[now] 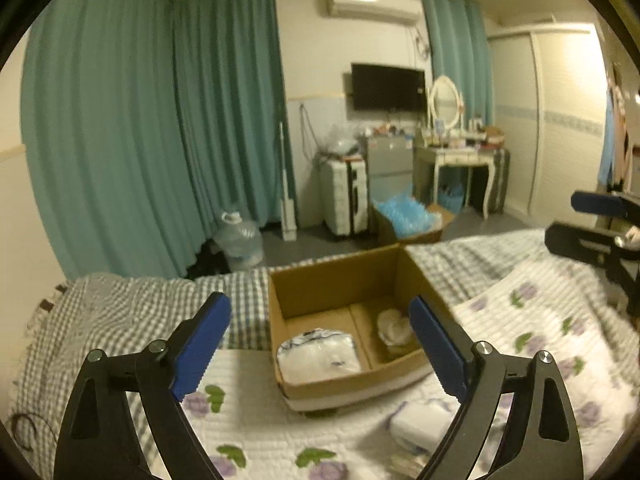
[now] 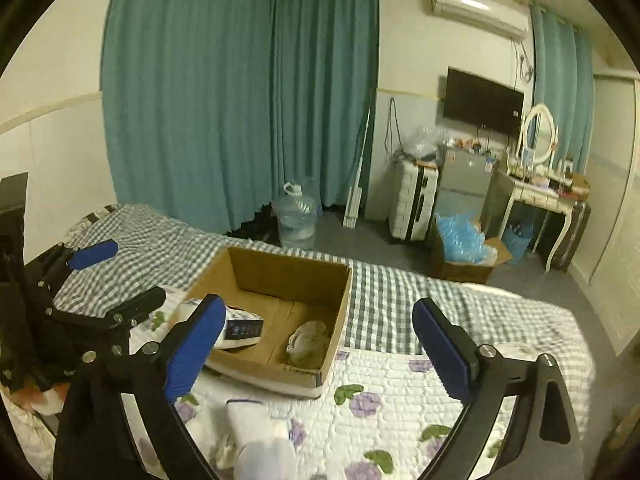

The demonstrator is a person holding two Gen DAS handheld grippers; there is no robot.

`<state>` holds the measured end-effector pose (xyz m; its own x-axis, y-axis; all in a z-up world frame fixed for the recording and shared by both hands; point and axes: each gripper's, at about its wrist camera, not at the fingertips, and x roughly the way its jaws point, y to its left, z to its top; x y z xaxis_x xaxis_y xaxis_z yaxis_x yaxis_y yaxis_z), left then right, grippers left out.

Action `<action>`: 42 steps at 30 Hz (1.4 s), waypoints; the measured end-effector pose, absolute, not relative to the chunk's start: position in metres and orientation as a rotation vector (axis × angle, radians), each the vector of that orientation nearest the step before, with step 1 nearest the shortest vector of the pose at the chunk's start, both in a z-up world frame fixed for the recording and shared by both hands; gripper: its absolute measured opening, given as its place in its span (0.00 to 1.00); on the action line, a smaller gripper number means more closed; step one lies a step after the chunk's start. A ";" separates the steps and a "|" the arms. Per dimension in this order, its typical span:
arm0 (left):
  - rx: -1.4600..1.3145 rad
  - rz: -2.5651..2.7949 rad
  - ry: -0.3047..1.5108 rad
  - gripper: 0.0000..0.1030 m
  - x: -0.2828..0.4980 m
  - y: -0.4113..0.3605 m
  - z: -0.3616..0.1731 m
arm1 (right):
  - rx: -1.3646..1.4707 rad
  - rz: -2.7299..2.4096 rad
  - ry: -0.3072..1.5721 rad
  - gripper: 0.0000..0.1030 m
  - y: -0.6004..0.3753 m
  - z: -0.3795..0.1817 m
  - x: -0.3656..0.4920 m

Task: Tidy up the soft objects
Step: 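Grasp the white sock with the left gripper while the right grasps the light blue knit glove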

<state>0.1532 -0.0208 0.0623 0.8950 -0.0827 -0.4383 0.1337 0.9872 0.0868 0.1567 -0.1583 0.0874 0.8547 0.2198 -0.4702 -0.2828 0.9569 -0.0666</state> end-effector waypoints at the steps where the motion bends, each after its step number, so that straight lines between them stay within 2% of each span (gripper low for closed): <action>1: 0.103 -0.114 0.440 0.90 0.146 -0.018 0.068 | -0.140 0.268 0.465 0.99 -0.157 0.093 0.145; 5: 0.067 -0.116 0.444 0.90 0.116 -0.013 0.079 | -0.163 0.275 0.466 0.99 -0.155 0.096 0.112; 10: 0.024 -0.093 0.453 0.90 0.091 -0.011 0.062 | -0.154 0.306 0.534 0.99 -0.153 0.054 0.091; 18: 0.009 -0.039 0.567 0.90 0.096 -0.004 -0.020 | -0.091 0.316 0.738 0.99 -0.150 -0.061 0.117; 23: 0.028 -0.032 0.682 0.90 0.107 -0.006 -0.074 | -0.074 0.309 0.833 0.99 -0.148 -0.109 0.137; 27: 0.006 -0.062 0.756 0.90 0.111 -0.006 -0.107 | -0.067 0.277 0.884 0.99 -0.148 -0.130 0.148; 32: -0.004 -0.105 0.806 0.90 0.117 -0.011 -0.119 | -0.052 0.267 0.913 0.98 -0.149 -0.142 0.153; 35: 0.015 -0.141 0.829 0.88 0.119 -0.018 -0.126 | -0.026 0.294 0.929 0.84 -0.148 -0.145 0.153; 37: 0.059 -0.141 0.846 0.87 0.118 -0.025 -0.132 | -0.010 0.319 0.927 0.68 -0.148 -0.144 0.151; 39: 0.059 -0.146 0.867 0.73 0.118 -0.028 -0.136 | -0.005 0.326 0.923 0.64 -0.147 -0.143 0.148; 41: 0.052 -0.162 0.872 0.67 0.117 -0.029 -0.137 | -0.008 0.319 0.912 0.58 -0.147 -0.142 0.145; 42: 0.053 -0.168 0.878 0.58 0.117 -0.029 -0.139 | -0.004 0.316 0.902 0.57 -0.148 -0.141 0.143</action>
<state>0.1174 -0.0294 -0.1387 0.6262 -0.1247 -0.7696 0.1680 0.9855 -0.0229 0.1435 -0.1480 -0.1405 0.5772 0.2680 -0.7714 -0.2717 0.9538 0.1281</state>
